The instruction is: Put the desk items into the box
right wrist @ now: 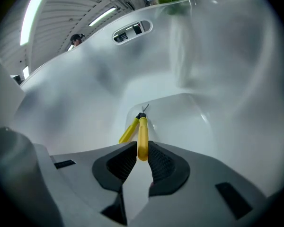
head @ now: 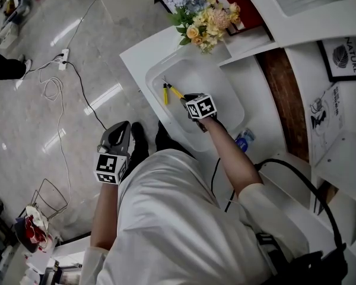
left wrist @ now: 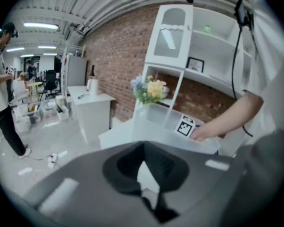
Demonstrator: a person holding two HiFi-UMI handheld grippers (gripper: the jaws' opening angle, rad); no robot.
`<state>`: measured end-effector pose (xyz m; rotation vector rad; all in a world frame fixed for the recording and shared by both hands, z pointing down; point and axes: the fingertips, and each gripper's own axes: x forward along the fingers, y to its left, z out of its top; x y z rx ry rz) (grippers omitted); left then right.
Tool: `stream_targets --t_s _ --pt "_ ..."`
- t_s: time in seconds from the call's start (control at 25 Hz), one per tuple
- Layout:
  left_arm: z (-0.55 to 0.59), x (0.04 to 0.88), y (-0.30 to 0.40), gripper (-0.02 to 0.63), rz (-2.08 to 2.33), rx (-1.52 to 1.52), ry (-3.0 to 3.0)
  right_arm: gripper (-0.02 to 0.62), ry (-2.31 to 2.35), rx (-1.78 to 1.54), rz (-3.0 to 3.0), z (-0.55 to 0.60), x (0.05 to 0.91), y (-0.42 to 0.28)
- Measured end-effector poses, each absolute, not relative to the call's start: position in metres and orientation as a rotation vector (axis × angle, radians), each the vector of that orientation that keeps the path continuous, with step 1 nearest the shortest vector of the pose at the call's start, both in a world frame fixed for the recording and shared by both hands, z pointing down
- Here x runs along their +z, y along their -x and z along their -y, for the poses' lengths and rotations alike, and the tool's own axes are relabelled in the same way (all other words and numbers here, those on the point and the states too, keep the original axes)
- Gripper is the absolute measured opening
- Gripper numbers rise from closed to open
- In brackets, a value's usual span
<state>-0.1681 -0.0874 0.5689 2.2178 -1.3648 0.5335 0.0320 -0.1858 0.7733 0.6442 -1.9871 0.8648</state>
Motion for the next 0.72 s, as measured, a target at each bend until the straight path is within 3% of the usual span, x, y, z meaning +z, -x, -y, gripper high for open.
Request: stream_targets --t_s 0.12,0.24,0.72 --pt "0.087 0.57 0.17 0.003 1.366 0.533 -2.214 0.067 -0.636 0.883 1.986 0.185 0.775 -0.032" --pt "0.088 0.57 0.171 0.003 1.367 0.529 -2.218 0.111 -0.634 0.884 1.994 0.187 0.773 -0.032" --pt "0.093 0.562 0.165 0.003 1.329 0.508 -2.277 0.114 -0.673 0.83 2.107 0.186 0.73 -0.022"
